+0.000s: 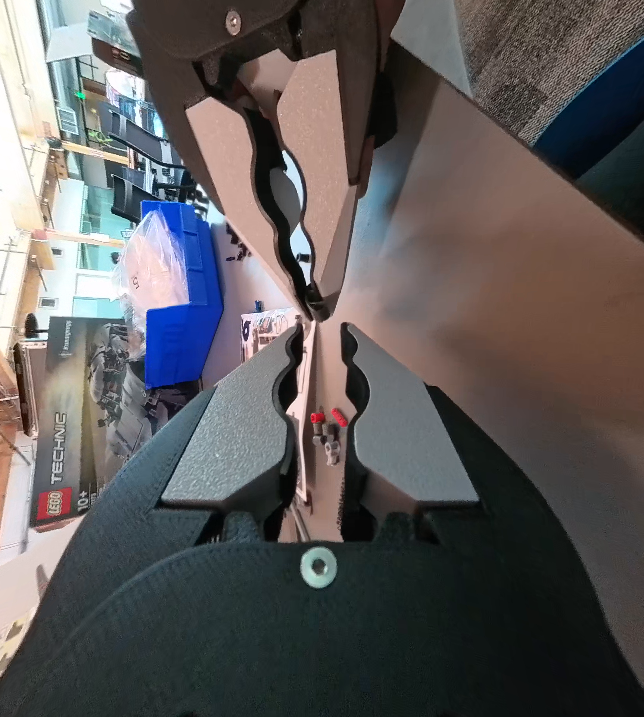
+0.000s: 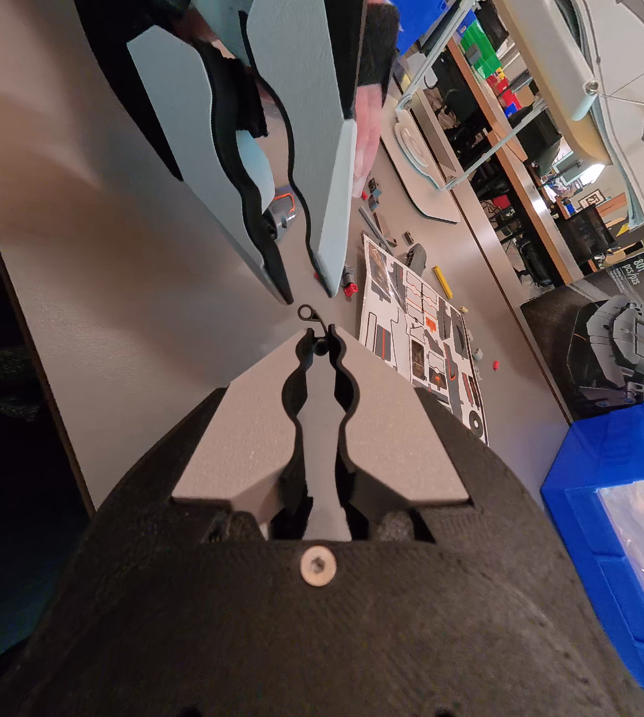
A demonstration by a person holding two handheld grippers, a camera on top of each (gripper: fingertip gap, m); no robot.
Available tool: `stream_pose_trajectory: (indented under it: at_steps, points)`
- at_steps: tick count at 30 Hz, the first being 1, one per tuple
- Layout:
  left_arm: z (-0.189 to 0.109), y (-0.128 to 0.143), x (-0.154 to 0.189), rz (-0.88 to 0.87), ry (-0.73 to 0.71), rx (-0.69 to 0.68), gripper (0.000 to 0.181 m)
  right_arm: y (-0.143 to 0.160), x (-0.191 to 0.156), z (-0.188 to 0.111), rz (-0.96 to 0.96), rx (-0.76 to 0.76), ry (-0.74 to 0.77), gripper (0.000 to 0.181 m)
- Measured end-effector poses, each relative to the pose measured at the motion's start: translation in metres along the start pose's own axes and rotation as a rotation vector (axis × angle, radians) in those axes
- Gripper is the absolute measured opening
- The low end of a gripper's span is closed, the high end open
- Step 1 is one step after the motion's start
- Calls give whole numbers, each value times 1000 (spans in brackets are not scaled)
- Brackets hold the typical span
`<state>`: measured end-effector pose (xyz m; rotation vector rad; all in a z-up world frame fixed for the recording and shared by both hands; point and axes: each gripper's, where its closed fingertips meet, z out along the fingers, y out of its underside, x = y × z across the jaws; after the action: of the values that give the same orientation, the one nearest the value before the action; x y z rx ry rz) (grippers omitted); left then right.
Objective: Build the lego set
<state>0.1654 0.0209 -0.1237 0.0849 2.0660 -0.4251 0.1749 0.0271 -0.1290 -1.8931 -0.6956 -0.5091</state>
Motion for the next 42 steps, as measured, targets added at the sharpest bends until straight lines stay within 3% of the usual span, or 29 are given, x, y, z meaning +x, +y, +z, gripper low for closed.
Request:
stream_pose_trajectory:
  at_steps: [1, 16, 19, 23, 29, 35, 42]
  points:
    - [1, -1, 3, 4, 7, 4, 16, 0, 0, 0, -3, -1, -1, 5]
    - [0, -2, -4, 252, -158, -45, 0, 3, 8, 0, 40, -11, 22, 5]
    - [-1, 0, -11, 105, -132, -46, 7, 4, 8, 0, 16, -21, 44, 5]
    - [3, 0, -11, -244, 6, -10, 25, 1, 13, -2, -49, -14, 125, 5]
    - [3, -10, -18, -692, 158, 119, 28, -8, 29, -12, -184, 11, 335, 5]
    - [6, -12, -19, -853, 207, 159, 13, -14, 31, -16, -285, 22, 424, 5]
    - [1, -13, -26, -991, 265, 230, 13, -18, 31, -18, -348, 27, 465, 5]
